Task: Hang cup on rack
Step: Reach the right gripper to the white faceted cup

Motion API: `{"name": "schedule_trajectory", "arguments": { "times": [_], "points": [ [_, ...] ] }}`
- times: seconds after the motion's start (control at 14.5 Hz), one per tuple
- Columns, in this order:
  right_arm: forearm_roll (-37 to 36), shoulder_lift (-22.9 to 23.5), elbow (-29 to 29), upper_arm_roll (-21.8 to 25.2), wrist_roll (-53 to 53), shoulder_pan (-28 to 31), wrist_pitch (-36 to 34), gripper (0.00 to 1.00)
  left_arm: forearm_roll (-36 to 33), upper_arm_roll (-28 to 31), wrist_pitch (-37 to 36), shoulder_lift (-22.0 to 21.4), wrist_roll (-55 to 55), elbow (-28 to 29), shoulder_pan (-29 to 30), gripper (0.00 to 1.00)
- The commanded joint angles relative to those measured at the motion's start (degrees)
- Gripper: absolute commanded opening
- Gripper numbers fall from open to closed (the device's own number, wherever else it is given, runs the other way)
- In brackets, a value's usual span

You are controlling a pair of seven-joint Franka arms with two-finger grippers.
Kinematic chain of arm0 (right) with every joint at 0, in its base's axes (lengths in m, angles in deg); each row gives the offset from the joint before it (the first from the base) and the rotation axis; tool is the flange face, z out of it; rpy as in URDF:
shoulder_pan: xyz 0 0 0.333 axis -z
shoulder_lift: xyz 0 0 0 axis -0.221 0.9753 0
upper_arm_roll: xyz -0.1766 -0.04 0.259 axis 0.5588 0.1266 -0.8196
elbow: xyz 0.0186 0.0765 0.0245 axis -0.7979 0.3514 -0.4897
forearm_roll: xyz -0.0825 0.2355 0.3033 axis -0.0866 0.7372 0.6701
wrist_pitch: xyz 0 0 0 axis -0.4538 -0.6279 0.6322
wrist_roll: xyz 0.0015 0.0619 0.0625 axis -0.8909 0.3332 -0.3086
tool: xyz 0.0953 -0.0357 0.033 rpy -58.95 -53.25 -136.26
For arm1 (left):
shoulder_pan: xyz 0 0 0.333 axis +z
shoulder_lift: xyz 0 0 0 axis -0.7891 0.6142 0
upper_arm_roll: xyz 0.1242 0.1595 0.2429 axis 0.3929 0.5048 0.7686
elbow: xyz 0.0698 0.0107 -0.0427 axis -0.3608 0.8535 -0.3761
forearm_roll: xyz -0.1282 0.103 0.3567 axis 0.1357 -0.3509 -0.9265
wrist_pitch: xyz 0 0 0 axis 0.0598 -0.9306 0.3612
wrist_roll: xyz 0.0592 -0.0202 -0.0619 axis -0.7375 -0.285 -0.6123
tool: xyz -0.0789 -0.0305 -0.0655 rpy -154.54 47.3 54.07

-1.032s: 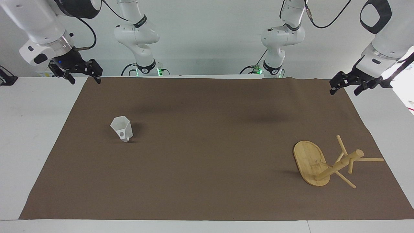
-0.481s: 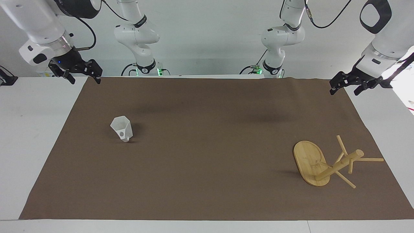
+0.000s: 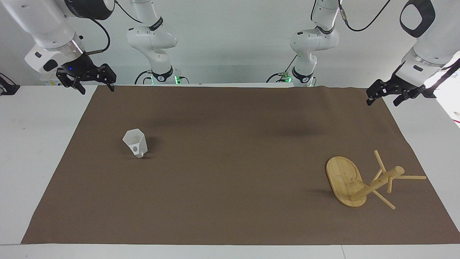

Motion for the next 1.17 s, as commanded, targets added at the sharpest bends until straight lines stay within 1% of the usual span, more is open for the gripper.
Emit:
{"name": "schedule_trajectory", "arguments": {
  "times": [0.0, 0.14, 0.21, 0.28, 0.34, 0.55, 0.69, 0.76, 0.89, 1.03, 1.1],
  "points": [
    [9.25, 0.63, 1.82, 0.21, 15.70, 7.32, 2.24, 1.00, 0.47, -0.59, 0.66, -1.84, -0.43, 2.17, 0.91, 1.00],
    [14.45, 2.82, 2.79, 0.21, 31.48, 10.41, 5.40, 1.00, 0.47, -0.59, 0.66, -1.84, -0.43, 2.17, 0.91, 1.00],
    [19.17, 5.18, 2.79, 0.21, 42.36, 12.34, 6.19, 1.00, 0.47, -0.59, 0.66, -1.84, -0.43, 2.17, 0.91, 1.00],
    [26.27, 8.60, 2.70, 0.21, 55.52, 15.58, 6.46, 1.00, 0.47, -0.59, 0.66, -1.84, -0.43, 2.17, 0.91, 1.00],
    [30.26, 10.89, 2.61, 0.21, 63.31, 17.18, 6.03, 1.00, 0.47, -0.59, 0.66, -1.84, -0.43, 2.17, 0.91, 1.00],
    [38.27, 17.49, 1.57, 0.13, 80.03, 22.10, 1.64, 1.00, 0.47, -0.59, 0.66, -1.84, -0.43, 2.17, 0.91, 1.00],
    [42.84, 23.71, 0.86, -0.05, 89.80, 25.61, -2.92, 1.00, 0.47, -0.59, 0.66, -1.84, -0.43, 2.17, 0.91, 1.00],
    [44.43, 26.45, 0.25, -0.14, 94.46, 26.76, -3.90, 1.00, 0.47, -0.59, 0.66, -1.84, -0.43, 2.17, 0.91, 1.00],
    [46.54, 32.68, -1.94, -0.57, 102.46, 28.61, -6.79, 1.00, 0.47, -0.59, 0.66, -1.84, -0.43, 2.17, 0.91, 1.00],
    [49.53, 38.22, -2.31, -0.93, 109.68, 29.14, -9.69, 1.00, 0.47, -0.59, 0.66, -1.84, -0.43, 2.17, 0.91, 1.00],
    [51.89, 41.82, -2.48, -1.36, 112.06, 29.75, -11.36, 1.00, 0.47, -0.59, 0.66, -1.84, -0.43, 2.17, 0.91, 1.00]
  ]
}}
